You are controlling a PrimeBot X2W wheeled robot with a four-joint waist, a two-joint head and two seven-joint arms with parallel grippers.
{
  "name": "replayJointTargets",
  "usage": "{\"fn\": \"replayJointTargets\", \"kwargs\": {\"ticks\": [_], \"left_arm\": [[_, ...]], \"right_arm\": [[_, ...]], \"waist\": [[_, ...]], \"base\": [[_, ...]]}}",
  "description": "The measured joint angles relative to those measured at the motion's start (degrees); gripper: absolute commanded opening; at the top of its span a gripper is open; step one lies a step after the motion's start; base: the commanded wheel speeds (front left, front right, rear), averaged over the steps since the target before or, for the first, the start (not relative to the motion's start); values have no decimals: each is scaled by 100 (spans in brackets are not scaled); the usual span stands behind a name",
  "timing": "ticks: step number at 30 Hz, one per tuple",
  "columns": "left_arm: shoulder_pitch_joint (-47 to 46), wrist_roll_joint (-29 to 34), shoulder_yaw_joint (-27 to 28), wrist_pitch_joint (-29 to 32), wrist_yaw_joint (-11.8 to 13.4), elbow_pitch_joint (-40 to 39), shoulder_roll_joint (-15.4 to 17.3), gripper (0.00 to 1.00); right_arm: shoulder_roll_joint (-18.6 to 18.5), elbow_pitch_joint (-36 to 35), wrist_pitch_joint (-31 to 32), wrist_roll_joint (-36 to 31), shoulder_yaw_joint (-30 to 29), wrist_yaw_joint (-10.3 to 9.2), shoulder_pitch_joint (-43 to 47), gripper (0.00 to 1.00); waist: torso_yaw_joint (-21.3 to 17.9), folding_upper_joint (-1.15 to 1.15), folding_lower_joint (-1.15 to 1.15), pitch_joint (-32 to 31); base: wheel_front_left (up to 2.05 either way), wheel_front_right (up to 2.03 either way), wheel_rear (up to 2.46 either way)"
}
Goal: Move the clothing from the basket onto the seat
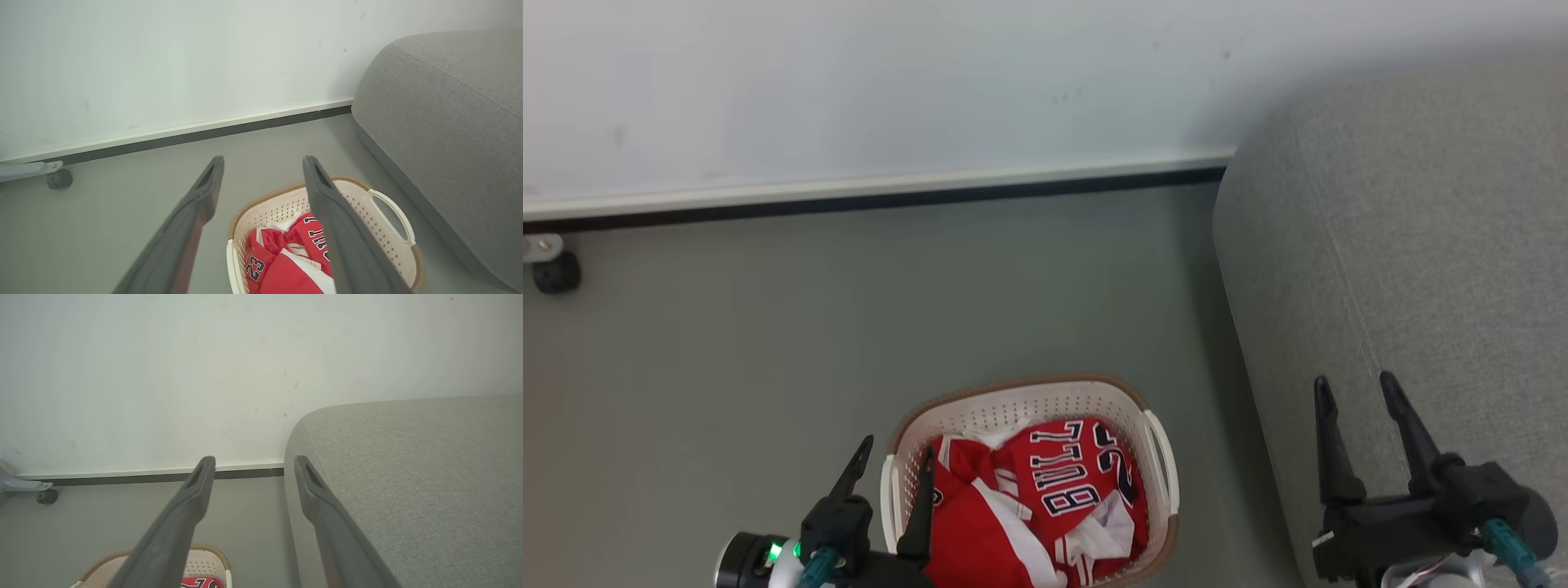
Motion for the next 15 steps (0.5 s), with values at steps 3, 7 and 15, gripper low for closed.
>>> {"fn": "replayJointTargets", "kwargs": {"ticks": [3, 7, 15], "left_arm": [[-221, 51, -113, 0, -57, 213, -21, 100], [-550, 190, -299, 11, -131, 490, -35, 100], [-1315, 531, -779, 207, -334, 1029, -60, 100]], "right_arm": [[-37, -124, 0, -22, -31, -1, -127, 100], [-46, -303, -10, -52, -59, -2, -323, 100], [-32, -680, -25, -90, -97, -5, -732, 100]], "waist": [[-62, 0, 0, 240], [-167, 0, 1, 565], [-416, 0, 1, 1222]], "base": [[0, 0, 0], [0, 0, 0], [0, 0, 0]]}}
